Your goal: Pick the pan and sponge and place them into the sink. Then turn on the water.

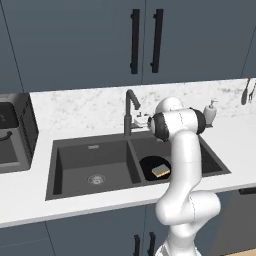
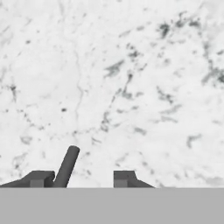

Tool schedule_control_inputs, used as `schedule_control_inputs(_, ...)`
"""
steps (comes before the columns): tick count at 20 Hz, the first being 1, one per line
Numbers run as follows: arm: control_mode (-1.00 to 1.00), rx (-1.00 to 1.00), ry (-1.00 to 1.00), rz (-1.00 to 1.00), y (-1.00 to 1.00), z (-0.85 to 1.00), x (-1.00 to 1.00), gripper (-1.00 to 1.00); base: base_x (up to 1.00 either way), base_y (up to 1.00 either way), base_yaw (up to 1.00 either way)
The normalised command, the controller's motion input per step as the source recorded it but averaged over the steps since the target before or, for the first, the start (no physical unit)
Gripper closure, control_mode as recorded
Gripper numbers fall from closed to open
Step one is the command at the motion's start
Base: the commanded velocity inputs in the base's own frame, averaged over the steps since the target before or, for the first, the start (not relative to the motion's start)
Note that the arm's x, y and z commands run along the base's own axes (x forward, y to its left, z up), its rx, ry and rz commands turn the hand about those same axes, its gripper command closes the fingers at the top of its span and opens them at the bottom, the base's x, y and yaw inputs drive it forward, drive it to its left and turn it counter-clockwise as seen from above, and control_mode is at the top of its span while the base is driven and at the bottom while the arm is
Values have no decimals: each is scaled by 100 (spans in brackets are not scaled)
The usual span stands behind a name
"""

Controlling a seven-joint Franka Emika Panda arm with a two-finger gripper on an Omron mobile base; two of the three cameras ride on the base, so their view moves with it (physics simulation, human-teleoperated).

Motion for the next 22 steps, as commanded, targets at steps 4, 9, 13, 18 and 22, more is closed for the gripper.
schedule_control_inputs(4, -100, 5, 0, -26, -100, -28, 27, 100, 0, 0, 0)
schedule_control_inputs(9, -100, 10, 1, -25, -100, -25, 30, 100, 0, 0, 0)
schedule_control_inputs(13, -100, 20, 8, -14, -100, -19, 28, 100, 0, 0, 0)
schedule_control_inputs(18, -100, 27, 12, -5, -100, -11, 21, 100, 0, 0, 0)
schedule_control_inputs(22, -100, 36, 11, 0, -100, 0, 7, 100, 0, 0, 0)
